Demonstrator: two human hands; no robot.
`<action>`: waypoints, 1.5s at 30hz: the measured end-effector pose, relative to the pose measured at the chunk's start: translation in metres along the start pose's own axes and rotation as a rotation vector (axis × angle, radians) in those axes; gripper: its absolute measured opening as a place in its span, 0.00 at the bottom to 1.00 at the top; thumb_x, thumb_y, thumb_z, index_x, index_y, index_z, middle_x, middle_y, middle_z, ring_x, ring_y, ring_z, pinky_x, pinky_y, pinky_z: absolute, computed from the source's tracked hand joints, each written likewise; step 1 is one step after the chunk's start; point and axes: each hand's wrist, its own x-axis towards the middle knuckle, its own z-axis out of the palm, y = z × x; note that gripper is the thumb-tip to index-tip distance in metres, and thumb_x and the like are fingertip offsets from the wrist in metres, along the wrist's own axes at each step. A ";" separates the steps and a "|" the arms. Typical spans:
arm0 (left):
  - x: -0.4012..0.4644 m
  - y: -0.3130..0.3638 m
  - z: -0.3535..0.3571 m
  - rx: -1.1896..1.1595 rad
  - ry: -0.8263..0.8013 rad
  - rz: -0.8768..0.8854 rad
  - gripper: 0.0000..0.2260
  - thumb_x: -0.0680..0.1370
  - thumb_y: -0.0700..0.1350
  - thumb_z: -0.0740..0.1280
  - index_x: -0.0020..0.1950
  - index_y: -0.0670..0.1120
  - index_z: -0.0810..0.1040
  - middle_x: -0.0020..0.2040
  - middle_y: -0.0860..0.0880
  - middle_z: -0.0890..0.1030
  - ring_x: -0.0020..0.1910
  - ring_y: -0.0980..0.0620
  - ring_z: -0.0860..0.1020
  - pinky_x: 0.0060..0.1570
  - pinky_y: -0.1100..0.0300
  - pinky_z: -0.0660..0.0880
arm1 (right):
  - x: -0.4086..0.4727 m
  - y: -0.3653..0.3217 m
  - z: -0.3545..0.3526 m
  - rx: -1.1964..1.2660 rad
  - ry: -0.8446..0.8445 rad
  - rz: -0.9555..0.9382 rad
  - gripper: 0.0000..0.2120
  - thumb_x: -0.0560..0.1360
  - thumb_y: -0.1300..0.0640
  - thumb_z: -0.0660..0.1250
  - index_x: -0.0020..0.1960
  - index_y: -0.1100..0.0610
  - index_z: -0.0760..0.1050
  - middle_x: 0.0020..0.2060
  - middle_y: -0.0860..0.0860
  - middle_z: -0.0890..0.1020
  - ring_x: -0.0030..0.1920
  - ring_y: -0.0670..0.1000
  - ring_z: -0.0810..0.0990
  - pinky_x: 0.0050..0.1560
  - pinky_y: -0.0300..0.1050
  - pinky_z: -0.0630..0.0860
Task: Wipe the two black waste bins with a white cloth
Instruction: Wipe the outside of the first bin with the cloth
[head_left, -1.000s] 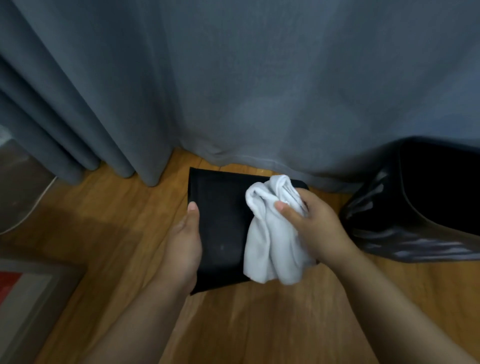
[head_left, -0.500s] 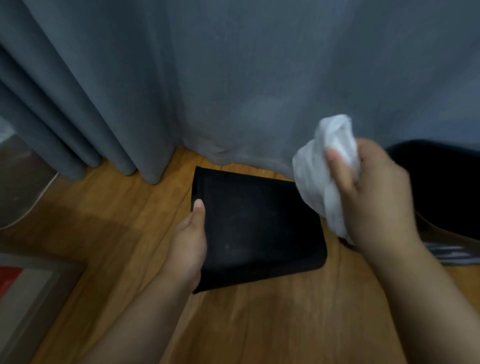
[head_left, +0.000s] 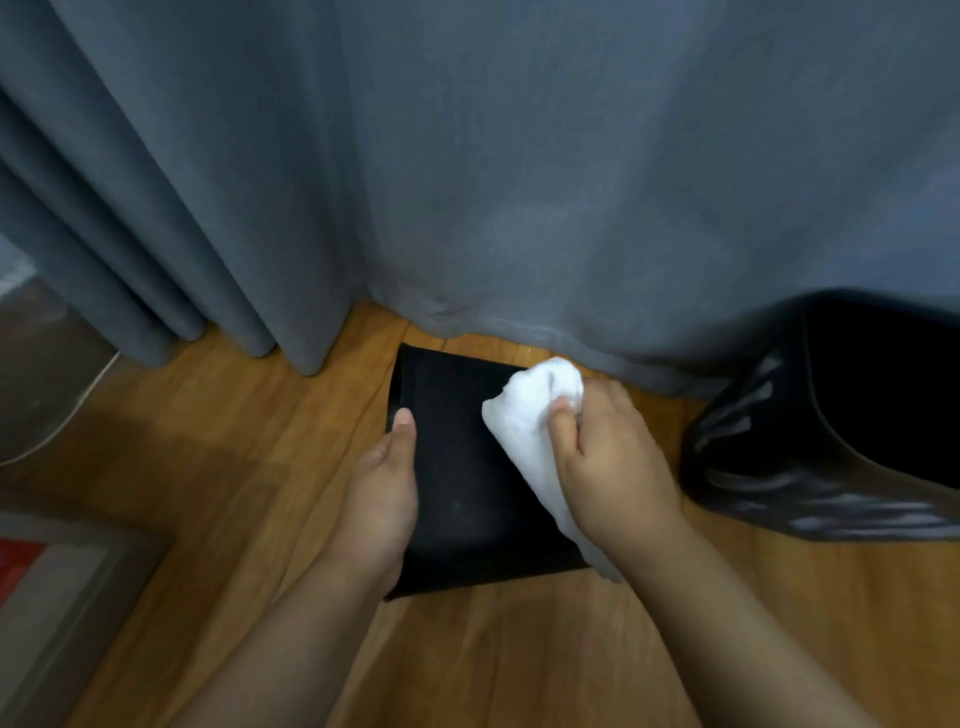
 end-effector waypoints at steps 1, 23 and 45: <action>0.000 0.001 0.001 0.002 0.000 0.005 0.18 0.83 0.59 0.54 0.48 0.54 0.81 0.40 0.57 0.86 0.42 0.57 0.85 0.42 0.60 0.78 | 0.004 0.003 0.003 -0.022 -0.022 0.007 0.19 0.79 0.46 0.51 0.60 0.56 0.71 0.57 0.52 0.74 0.57 0.51 0.72 0.56 0.46 0.69; -0.005 -0.002 0.003 0.021 0.019 -0.016 0.17 0.82 0.60 0.55 0.52 0.53 0.81 0.49 0.52 0.86 0.52 0.52 0.83 0.53 0.54 0.79 | -0.028 -0.016 0.008 -0.014 0.009 -0.039 0.22 0.76 0.39 0.58 0.64 0.50 0.62 0.48 0.44 0.75 0.47 0.45 0.76 0.40 0.37 0.68; -0.007 -0.007 -0.006 0.296 0.153 0.267 0.23 0.83 0.56 0.54 0.36 0.39 0.70 0.31 0.44 0.71 0.27 0.54 0.69 0.24 0.69 0.65 | 0.068 0.029 0.022 -0.130 -0.056 0.295 0.27 0.75 0.42 0.61 0.71 0.50 0.63 0.63 0.60 0.71 0.62 0.63 0.71 0.59 0.50 0.68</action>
